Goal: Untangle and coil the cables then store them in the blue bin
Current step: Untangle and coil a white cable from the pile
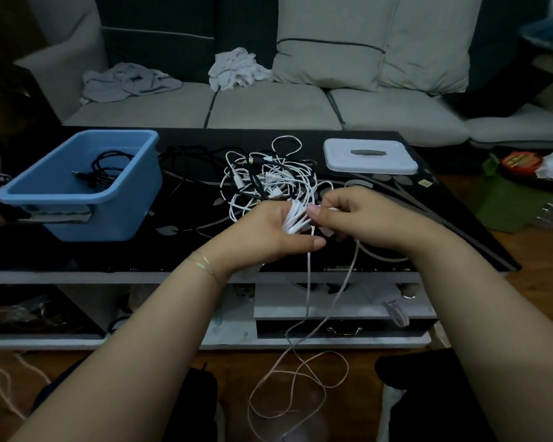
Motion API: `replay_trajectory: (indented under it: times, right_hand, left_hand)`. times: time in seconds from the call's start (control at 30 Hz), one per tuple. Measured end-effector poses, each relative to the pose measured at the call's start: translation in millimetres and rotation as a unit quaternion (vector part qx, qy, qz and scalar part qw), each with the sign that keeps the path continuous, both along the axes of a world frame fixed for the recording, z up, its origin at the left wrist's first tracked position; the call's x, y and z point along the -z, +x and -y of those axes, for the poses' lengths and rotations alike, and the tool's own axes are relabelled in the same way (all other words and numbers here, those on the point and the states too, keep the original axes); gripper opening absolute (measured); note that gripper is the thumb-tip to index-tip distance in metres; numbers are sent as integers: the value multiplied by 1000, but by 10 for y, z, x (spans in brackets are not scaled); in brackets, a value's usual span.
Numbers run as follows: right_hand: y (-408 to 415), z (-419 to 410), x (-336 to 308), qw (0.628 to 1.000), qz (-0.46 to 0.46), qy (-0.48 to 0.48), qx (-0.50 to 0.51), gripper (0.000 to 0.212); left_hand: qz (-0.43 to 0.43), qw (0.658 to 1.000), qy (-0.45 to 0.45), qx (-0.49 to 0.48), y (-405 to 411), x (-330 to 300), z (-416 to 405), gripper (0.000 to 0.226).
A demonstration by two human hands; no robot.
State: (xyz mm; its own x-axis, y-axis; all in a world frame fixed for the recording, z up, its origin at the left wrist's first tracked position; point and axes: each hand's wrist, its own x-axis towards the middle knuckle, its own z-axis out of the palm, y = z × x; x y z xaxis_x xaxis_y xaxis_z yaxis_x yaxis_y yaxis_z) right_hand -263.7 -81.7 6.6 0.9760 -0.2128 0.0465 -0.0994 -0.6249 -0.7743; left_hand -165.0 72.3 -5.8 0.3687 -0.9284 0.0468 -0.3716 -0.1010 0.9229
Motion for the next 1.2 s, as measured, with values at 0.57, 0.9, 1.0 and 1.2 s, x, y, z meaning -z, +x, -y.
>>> replay_trajectory:
  times: [0.57, 0.9, 1.0, 1.2]
  right_hand:
    - [155, -146, 134, 968, 123, 211, 47, 35]
    - [273, -287, 276, 933, 49, 349, 67, 41]
    - [287, -387, 389, 937, 17, 344, 50, 29]
    - [309, -527, 443, 987, 11, 145, 74, 20]
  left_hand:
    - [-203, 969, -139, 32, 17, 91, 66, 36]
    - [-307, 934, -180, 27, 24, 81, 54, 44]
    - [-353, 908, -225, -29, 73, 49, 70, 41]
    - [-354, 897, -238, -115, 91, 41, 92, 29]
